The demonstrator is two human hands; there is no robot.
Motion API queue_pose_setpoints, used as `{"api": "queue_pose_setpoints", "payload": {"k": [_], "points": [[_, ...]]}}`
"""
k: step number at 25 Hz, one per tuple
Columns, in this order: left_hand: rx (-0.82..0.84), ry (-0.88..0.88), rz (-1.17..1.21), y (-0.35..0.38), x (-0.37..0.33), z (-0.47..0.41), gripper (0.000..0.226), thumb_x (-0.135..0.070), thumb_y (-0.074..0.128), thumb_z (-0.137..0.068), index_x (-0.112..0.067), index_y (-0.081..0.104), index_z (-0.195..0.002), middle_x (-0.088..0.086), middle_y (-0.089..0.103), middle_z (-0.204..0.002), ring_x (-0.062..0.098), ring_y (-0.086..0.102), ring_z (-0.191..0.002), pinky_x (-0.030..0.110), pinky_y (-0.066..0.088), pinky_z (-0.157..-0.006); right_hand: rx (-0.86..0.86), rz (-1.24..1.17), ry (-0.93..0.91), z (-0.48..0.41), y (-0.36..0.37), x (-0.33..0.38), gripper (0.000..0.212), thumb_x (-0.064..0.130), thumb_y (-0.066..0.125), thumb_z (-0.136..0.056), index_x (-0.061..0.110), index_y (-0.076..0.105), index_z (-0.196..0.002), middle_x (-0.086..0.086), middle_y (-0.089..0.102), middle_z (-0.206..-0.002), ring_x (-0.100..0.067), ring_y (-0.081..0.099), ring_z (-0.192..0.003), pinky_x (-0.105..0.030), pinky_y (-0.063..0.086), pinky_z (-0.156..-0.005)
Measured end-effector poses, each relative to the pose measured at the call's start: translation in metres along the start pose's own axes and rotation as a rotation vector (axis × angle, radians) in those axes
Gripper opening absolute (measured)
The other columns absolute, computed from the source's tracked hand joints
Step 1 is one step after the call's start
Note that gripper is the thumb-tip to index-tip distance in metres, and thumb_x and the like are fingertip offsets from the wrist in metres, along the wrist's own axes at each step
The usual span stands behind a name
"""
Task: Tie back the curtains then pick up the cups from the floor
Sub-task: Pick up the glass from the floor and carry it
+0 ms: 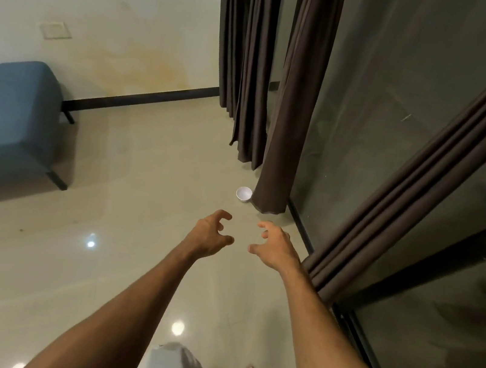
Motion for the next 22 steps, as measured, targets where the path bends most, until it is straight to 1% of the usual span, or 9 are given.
{"api": "queue_pose_setpoints", "payload": {"k": [6,12,14,15,17,18,20,22], "points": [[0.117,0.023,-0.056,0.001,-0.01,-0.077,0.054,-0.021,0.072,-0.082,-0.022,0.049,-0.131,0.01,0.056,-0.118,0.023,0.058,-0.092,0.027,0.048,-0.073,-0.02,-0.046,0.075,-0.061,-0.013,0.003,0.067,0.021,0.074,-0.086,0.021,0.042,-0.145,-0.008,0.053,-0.139,-0.025,0.053,-0.124,-0.037,0.047,-0.097],[0.336,0.107,-0.173,0.003,-0.027,-0.173,0.06,-0.018,0.075,-0.08,-0.022,0.046,-0.132,0.011,0.056,-0.121,0.022,0.056,-0.094,0.027,0.05,-0.079,-0.155,-0.122,0.253,-0.114,-0.023,-0.001,0.068,0.022,0.075,-0.084,0.022,0.044,-0.144,-0.007,0.055,-0.138,-0.026,0.055,-0.121,-0.037,0.05,-0.096],[0.401,0.103,-0.178,0.007,-0.028,-0.196,0.06,-0.015,0.076,-0.08,-0.02,0.047,-0.132,0.01,0.055,-0.117,0.022,0.056,-0.091,0.025,0.048,-0.075,-0.19,-0.146,0.307,-0.123,-0.02,-0.005,0.068,0.021,0.075,-0.083,0.022,0.044,-0.144,-0.005,0.055,-0.137,-0.026,0.055,-0.121,-0.037,0.052,-0.093],[0.431,0.099,-0.187,0.011,-0.028,-0.205,0.06,-0.013,0.076,-0.079,-0.019,0.047,-0.131,0.009,0.053,-0.113,0.022,0.055,-0.089,0.023,0.046,-0.072,-0.202,-0.153,0.334,-0.127,-0.019,-0.009,0.069,0.02,0.075,-0.082,0.022,0.045,-0.143,-0.005,0.056,-0.137,-0.026,0.055,-0.122,-0.037,0.052,-0.094],[0.48,0.077,-0.191,0.022,-0.029,-0.221,0.06,-0.011,0.076,-0.079,-0.017,0.047,-0.131,0.007,0.051,-0.109,0.021,0.054,-0.087,0.021,0.044,-0.066,-0.208,-0.165,0.373,-0.135,-0.017,-0.019,0.068,0.02,0.076,-0.081,0.021,0.045,-0.142,-0.007,0.056,-0.136,-0.026,0.054,-0.123,-0.036,0.05,-0.098],[0.502,0.07,-0.192,0.029,-0.031,-0.228,0.06,-0.011,0.076,-0.079,-0.018,0.046,-0.131,0.007,0.05,-0.109,0.02,0.054,-0.088,0.021,0.044,-0.066,-0.202,-0.182,0.392,-0.139,-0.016,-0.026,0.068,0.019,0.076,-0.081,0.02,0.045,-0.141,-0.008,0.056,-0.135,-0.026,0.053,-0.123,-0.036,0.05,-0.099],[0.535,0.067,-0.207,0.044,-0.034,-0.24,0.063,-0.012,0.077,-0.078,-0.02,0.045,-0.132,0.007,0.051,-0.111,0.02,0.055,-0.089,0.023,0.045,-0.069,-0.186,-0.212,0.426,-0.15,-0.014,-0.042,0.068,0.018,0.075,-0.081,0.02,0.045,-0.142,-0.008,0.055,-0.137,-0.026,0.052,-0.125,-0.036,0.049,-0.1],[0.548,0.049,-0.21,0.062,-0.034,-0.255,0.067,-0.013,0.078,-0.077,-0.023,0.042,-0.134,0.008,0.052,-0.116,0.022,0.056,-0.092,0.025,0.048,-0.073,-0.161,-0.231,0.437,-0.166,-0.013,-0.06,0.071,0.016,0.075,-0.082,0.022,0.042,-0.144,-0.007,0.052,-0.141,-0.027,0.051,-0.128,-0.039,0.049,-0.101]]}}
Point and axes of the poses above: each hand's wrist, its own z-axis away from the middle knuckle, its own y-axis out of the palm, x = y × z, the point moved 2 cm from there along -z, towards the middle knuckle
